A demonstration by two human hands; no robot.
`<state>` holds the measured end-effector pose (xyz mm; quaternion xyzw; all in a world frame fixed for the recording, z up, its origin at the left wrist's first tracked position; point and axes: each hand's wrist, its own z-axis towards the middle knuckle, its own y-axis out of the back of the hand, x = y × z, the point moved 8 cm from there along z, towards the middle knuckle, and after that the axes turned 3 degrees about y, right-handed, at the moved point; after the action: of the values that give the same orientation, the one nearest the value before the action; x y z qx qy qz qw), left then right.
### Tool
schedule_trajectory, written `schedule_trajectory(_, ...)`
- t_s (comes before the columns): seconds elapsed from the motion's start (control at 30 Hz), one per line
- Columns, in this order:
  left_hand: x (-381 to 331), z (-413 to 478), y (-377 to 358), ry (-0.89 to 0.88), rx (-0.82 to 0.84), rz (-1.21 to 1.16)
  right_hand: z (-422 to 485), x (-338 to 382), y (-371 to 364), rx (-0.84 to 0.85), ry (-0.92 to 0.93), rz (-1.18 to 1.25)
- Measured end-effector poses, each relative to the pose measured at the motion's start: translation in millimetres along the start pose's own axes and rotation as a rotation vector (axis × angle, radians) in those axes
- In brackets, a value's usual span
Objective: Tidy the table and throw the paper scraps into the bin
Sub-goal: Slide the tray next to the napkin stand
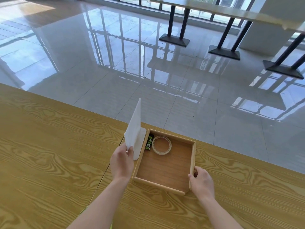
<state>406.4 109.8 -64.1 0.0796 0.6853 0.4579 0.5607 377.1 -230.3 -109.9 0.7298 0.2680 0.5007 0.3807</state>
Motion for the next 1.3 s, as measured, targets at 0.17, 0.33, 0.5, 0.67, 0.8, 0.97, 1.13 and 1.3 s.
schedule_trajectory(0.17,-2,3,-2,-0.010,0.013,-0.005,-1,0,2,-0.011,-0.021,0.024)
schedule_trajectory(0.33,0,7,-2,-0.023,0.017,-0.004,0,-2,1,-0.009,-0.030,0.014)
schedule_trajectory(0.5,1,9,-4,-0.024,0.021,-0.006,1,-1,0,-0.012,-0.041,0.010)
schedule_trajectory(0.67,2,10,-3,-0.037,0.021,-0.013,1,-2,-1,-0.018,-0.054,0.005)
schedule_trajectory(0.8,4,13,-2,-0.035,0.017,-0.018,-1,-2,-1,-0.033,-0.070,0.006)
schedule_trajectory(0.97,7,14,-2,-0.021,0.051,-0.060,-1,-1,-2,-0.051,-0.083,-0.011)
schedule_trajectory(1.13,26,-6,-5,0.236,0.096,-0.210,-4,-1,-2,-0.055,-0.090,-0.024)
schedule_trajectory(1.3,28,-25,-31,0.243,0.438,0.058,-7,2,-3,-0.055,-0.087,-0.013)
